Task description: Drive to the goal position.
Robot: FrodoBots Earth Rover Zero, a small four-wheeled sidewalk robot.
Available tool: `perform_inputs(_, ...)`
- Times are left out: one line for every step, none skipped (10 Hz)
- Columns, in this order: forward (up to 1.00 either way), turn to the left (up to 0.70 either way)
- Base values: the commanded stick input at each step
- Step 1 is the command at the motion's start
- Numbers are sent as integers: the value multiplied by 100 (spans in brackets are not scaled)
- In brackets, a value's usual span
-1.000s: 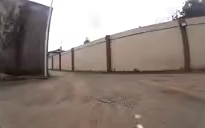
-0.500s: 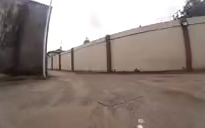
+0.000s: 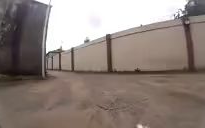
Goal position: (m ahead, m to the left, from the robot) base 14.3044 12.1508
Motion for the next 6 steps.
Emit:
perform_inputs(30, 0)
perform_inputs(30, 0)
perform_inputs(30, 0)
perform_inputs(30, 0)
perform_inputs(30, 0)
perform_inputs(30, 0)
